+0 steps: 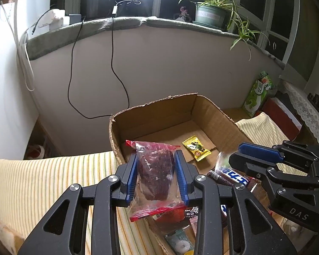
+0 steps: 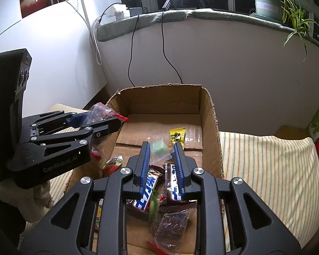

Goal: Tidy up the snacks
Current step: 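Open both grippers to drop the snacks into the box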

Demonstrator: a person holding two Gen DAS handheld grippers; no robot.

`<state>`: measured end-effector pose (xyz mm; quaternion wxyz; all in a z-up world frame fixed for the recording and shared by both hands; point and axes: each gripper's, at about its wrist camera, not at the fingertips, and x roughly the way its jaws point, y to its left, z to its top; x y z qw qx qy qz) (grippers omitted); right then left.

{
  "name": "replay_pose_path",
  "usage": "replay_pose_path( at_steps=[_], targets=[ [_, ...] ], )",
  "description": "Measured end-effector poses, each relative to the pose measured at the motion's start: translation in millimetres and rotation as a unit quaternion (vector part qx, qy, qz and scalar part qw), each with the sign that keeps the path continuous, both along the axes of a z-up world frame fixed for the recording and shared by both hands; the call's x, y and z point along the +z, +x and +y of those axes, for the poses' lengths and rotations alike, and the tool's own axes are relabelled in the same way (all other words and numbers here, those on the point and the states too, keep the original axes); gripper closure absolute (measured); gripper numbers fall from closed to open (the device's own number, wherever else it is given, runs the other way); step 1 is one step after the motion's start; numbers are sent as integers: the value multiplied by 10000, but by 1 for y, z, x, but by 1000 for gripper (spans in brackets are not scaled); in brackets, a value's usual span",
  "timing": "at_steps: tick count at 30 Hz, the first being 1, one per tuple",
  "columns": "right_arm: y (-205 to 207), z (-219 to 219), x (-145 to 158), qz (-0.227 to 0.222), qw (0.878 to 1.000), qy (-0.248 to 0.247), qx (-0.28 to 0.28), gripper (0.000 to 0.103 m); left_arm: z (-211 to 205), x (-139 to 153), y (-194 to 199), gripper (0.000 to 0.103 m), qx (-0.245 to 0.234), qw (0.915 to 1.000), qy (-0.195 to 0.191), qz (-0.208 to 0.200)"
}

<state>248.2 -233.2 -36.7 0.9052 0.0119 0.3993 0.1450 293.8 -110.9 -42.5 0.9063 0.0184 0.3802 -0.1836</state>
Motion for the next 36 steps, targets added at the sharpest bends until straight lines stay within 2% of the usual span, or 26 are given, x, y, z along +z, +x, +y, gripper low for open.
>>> replay_pose_path(
  at_steps=[2, 4, 6, 7, 12, 14, 18, 20, 30, 36],
  targets=[
    [0, -1, 0, 5, 10000, -8, -10, 68, 0, 0, 0, 71, -7, 10000, 14, -5],
    [-1, -1, 1, -13, 10000, -24, -19, 63, 0, 0, -1, 70, -7, 10000, 8, -9],
    [-2, -1, 2, -29, 10000, -31, -34, 62, 0, 1, -1, 65, -10, 10000, 10, -14],
    [-2, -1, 2, -36, 10000, -33, -40, 60, 1, 1, -1, 60, -4, 10000, 15, -29],
    [-4, -3, 5, -94, 9999, -64, -115, 48, 2, 5, -4, 56, 7, 10000, 18, -74],
    [-5, -4, 7, -112, 9998, -76, -148, 43, 2, 7, -5, 50, 10, 10000, 18, -94],
    [-10, -4, 10, -166, 9997, -108, -171, 32, 4, 12, -11, 47, 19, 9999, 13, -158],
    [-12, -2, 13, -194, 9996, -138, -161, 27, 6, 15, -14, 41, 36, 9998, 25, -193],
    [-28, 5, 22, -256, 9993, -210, -147, 23, 22, 32, -38, 37, 189, 9991, -37, -383],
    [-42, 18, 29, -320, 9994, -153, -32, 17, 35, 44, -58, 37, 260, 9982, -66, -535]
  ],
)
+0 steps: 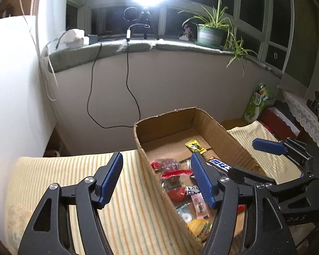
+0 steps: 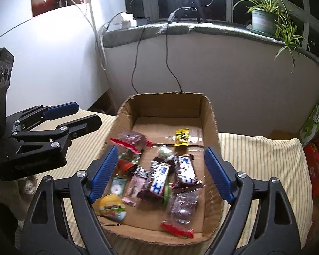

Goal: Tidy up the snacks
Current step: 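Open both grippers to drop the snacks into the box, then move both open grippers over the plastic-wrapped bread loaf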

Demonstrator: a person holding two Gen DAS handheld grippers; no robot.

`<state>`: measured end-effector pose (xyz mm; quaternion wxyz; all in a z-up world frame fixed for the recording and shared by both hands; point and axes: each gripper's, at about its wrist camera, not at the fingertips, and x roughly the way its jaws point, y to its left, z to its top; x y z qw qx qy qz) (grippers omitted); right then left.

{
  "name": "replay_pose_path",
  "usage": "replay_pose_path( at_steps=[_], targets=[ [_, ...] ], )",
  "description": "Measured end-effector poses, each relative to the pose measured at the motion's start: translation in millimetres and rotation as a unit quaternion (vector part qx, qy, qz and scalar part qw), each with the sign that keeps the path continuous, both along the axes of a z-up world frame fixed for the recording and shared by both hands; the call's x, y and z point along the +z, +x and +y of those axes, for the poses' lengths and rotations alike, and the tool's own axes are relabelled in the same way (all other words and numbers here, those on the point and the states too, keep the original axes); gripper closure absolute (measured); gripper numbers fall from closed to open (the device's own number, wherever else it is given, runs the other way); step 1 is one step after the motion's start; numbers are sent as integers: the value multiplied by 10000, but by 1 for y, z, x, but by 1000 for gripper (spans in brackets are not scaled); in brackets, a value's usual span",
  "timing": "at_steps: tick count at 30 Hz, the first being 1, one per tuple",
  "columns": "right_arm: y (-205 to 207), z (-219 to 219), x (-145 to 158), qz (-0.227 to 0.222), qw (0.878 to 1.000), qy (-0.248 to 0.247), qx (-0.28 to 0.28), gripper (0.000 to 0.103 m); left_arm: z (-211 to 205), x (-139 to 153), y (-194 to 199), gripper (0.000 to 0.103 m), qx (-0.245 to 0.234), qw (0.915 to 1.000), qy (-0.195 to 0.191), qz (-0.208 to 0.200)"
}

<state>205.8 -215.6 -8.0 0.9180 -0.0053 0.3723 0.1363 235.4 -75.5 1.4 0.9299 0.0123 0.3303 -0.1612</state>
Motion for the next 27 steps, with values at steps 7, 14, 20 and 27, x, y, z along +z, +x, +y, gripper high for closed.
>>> replay_pose_path(
  at_steps=[7, 14, 20, 27],
  targets=[
    [-15, 21, 4, -20, 9996, 132, 235, 10, 23, 10, -24, 37, 158, 9998, -28, -147],
    [-31, 51, 5, -10, 9986, -20, 528, 2, 53, 14, -45, 37, 385, 9990, -34, -233],
    [-42, 79, 6, -15, 9969, -161, 774, 2, 80, 12, -60, 37, 612, 9978, -50, -241],
    [-50, 108, 1, 58, 9942, -114, 1068, 2, 131, 6, -75, 37, 980, 9950, -116, -168]
  ],
)
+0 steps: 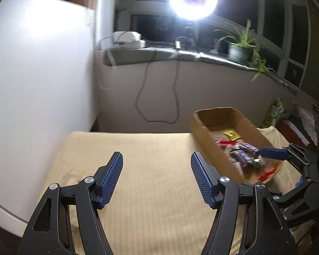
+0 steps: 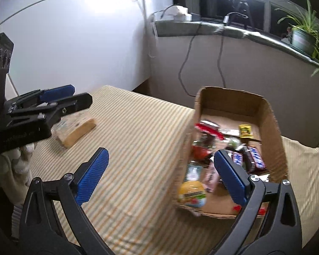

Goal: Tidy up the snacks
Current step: 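Move both open grippers over the plastic-wrapped bread loaf, then grasp the bread loaf with the right gripper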

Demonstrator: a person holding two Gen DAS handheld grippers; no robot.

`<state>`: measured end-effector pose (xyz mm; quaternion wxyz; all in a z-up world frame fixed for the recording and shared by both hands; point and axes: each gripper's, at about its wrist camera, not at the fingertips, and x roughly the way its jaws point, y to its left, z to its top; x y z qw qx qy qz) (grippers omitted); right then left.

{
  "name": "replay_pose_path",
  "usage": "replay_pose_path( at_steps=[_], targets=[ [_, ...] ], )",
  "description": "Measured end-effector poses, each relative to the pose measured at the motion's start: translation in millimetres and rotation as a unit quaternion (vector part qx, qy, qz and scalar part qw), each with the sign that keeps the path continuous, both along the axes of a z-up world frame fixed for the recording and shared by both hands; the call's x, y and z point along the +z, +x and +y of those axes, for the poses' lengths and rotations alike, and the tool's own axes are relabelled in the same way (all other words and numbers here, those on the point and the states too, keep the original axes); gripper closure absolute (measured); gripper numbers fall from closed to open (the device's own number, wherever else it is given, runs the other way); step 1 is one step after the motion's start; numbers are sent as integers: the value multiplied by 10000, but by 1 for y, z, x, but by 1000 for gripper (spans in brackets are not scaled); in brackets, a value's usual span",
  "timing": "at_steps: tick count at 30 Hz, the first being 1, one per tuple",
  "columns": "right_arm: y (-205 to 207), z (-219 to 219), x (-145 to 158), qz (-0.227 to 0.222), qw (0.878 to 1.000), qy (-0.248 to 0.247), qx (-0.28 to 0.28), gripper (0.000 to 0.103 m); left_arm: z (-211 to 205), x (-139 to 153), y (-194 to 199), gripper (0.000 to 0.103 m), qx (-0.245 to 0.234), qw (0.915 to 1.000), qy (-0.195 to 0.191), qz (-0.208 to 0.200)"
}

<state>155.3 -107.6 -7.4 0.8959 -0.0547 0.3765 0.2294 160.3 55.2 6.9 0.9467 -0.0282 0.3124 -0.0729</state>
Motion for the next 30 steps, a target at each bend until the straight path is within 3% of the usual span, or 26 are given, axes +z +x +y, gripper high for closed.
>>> replay_pose_path(
  at_steps=[12, 22, 24, 30],
  targets=[
    [7, 57, -18, 363, 9973, 264, 574, 2, 111, -44, -8, 37, 860, 9912, -775, 641],
    [23, 100, -43, 958, 9885, 664, 965, 2, 139, -77, 7, 37, 1065, 9824, -1063, 1108],
    [27, 108, -48, 1083, 9859, 753, 1033, 6, 139, -82, 10, 37, 1056, 9819, -1056, 1167],
    [35, 129, -67, 1526, 9747, 947, 1330, 31, 136, -90, 14, 38, 914, 9812, -1081, 1315]
  ],
)
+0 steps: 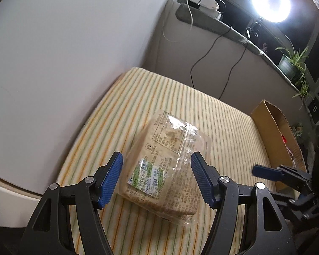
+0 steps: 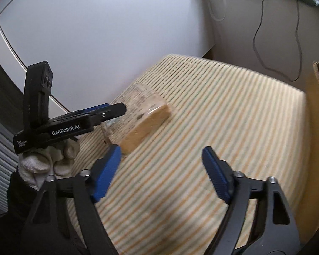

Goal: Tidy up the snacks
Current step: 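Grasp the bread loaf with the right gripper, then lift the bread loaf and carry it over the cardboard box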

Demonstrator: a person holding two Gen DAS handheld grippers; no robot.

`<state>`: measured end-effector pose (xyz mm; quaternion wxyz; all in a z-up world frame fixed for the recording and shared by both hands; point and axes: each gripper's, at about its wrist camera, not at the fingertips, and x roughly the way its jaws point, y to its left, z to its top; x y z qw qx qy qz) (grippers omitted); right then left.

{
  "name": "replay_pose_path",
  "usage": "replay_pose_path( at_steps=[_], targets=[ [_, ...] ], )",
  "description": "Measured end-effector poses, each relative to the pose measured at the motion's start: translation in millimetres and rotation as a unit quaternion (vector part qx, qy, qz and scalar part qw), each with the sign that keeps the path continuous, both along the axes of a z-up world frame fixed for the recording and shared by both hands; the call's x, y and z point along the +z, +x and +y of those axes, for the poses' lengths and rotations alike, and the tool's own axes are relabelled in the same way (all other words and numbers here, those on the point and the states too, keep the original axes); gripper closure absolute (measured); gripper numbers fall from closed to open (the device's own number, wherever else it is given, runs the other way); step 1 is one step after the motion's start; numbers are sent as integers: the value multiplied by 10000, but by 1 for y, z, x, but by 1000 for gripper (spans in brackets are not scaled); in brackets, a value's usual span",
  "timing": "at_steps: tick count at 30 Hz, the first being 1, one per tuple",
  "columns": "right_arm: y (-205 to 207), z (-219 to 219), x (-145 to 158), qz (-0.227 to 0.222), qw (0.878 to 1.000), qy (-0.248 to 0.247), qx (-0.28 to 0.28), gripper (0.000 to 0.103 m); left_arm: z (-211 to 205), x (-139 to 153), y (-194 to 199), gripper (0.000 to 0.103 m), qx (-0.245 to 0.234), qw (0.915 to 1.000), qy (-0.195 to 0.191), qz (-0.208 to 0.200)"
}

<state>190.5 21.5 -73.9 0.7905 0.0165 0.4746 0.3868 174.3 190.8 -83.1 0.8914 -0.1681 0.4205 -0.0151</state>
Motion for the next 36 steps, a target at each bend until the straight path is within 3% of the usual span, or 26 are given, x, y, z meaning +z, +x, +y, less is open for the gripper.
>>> replay_pose_path(
  at_steps=[2, 8, 14, 19, 23, 28, 36],
  targets=[
    [4, 3, -6, 161, 9998, 72, 33, 38, -1, -3, -2, 39, -104, 9999, -37, 29],
    [22, 0, -15, 532, 9976, 389, -196, 38, -10, -3, -11, 39, -377, 9991, -211, 6],
    [39, 11, -21, 876, 9941, 621, -147, 38, -27, -5, -12, 39, -614, 9981, -60, -7],
    [49, 30, -33, 1095, 9925, 526, -103, 38, -33, -6, -13, 39, -707, 9975, 74, -1],
    [51, 41, -40, 1275, 9900, 609, -14, 51, -40, -5, -18, 40, -809, 9966, 180, -26],
    [48, 51, -31, 979, 9944, 396, 18, 51, -46, 0, -22, 40, -783, 9968, 101, -84],
    [44, 32, -7, 662, 9969, 418, -73, 51, -68, 23, -24, 40, -906, 9951, 167, -363]
  ],
)
